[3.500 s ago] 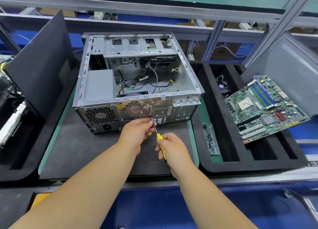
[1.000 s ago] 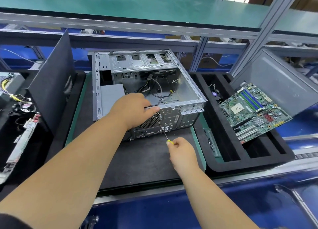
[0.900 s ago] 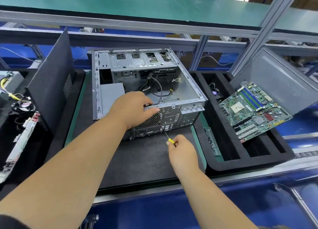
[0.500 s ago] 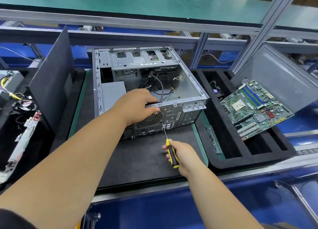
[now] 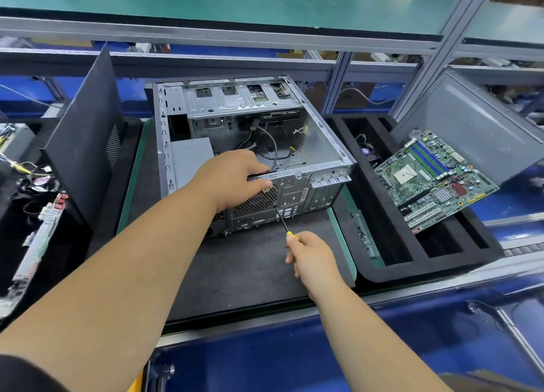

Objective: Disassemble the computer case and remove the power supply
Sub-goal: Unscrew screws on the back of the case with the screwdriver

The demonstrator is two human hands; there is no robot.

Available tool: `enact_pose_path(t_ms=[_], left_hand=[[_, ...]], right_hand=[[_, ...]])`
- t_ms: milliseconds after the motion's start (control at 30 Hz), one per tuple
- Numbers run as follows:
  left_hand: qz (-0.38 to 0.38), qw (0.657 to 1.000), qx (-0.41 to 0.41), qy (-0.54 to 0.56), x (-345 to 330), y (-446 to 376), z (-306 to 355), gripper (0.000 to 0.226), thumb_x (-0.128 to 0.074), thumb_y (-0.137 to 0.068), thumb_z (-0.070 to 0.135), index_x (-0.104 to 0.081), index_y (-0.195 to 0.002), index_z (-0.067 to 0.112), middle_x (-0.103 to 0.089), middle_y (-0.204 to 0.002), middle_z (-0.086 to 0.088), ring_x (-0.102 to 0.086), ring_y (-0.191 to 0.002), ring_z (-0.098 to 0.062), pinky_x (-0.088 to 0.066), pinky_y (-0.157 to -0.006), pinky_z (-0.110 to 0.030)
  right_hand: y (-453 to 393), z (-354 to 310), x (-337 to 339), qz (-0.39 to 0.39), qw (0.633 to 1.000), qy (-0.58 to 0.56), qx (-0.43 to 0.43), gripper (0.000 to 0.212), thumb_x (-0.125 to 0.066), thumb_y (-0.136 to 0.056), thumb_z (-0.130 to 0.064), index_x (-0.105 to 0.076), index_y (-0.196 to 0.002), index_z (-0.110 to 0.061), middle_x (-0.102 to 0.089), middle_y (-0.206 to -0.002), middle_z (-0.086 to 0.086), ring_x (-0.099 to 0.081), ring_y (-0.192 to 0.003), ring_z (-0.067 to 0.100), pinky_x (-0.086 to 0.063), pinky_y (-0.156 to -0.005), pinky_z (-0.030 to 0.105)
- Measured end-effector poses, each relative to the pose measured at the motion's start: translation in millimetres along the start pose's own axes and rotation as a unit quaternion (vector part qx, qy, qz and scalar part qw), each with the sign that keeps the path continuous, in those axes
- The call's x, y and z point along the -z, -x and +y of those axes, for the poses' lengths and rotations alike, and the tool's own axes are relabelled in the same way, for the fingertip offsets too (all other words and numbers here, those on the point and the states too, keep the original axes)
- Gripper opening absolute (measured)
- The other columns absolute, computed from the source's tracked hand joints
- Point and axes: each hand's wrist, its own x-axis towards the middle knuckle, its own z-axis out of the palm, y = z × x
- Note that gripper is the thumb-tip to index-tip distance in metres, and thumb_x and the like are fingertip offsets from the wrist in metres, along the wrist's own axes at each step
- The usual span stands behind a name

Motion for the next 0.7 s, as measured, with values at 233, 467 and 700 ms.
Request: enact_pose_path(t_ms=[233, 467, 700], left_hand=[[-0.006, 1.000, -0.001, -0.007, 1.0, 0.8, 0.4, 0.030, -0.054, -0.093, 0.048, -0.065, -0.118, 0.036, -0.056, -0.103, 0.009, -0.053, -0.099, -0.015, -0.048, -0.080, -0.035], [-0.007, 1.000, -0.006, -0.020, 0.7, 1.4, 0.1, 0.029, -0.052, -0.093, 0.049, -0.067, -0.112, 0.031, -0.056, -0.100, 0.008, -0.053, -0.097, -0.015, -0.050, -0.079, -0.037], [-0.013, 1.000, -0.015, -0.018, 2.0, 1.0, 0.6, 0.029, -0.052, -0.094, 0.047, -0.067, -0.113, 0.032, -0.054, -0.098, 0.008, -0.052, -0.095, -0.015, -0.049, -0.079, -0.035]], right_hand=[[8.3, -3.2, -13.3, 0.137, 0.878, 0.436, 0.139, 0.021, -0.035, -0.105, -0.037, -0.043, -0.102, -0.017, -0.057, -0.093, 0.001, -0.060, -0.079, 0.026, -0.033, -0.057, 0.031], [-3.8, -0.3, -1.0, 0.024, 0.999, -0.022, -0.032, 0.029, -0.056, -0.096, -0.039, -0.063, -0.087, -0.013, -0.062, -0.078, -0.001, -0.044, -0.054, 0.013, -0.035, -0.053, 0.025], [-5.2, -0.6, 10.2, -0.207, 0.865, -0.404, -0.212, 0.038, -0.042, -0.103, -0.034, -0.057, -0.081, -0.007, -0.050, -0.059, 0.002, -0.030, -0.038, 0.009, -0.026, -0.036, 0.020]])
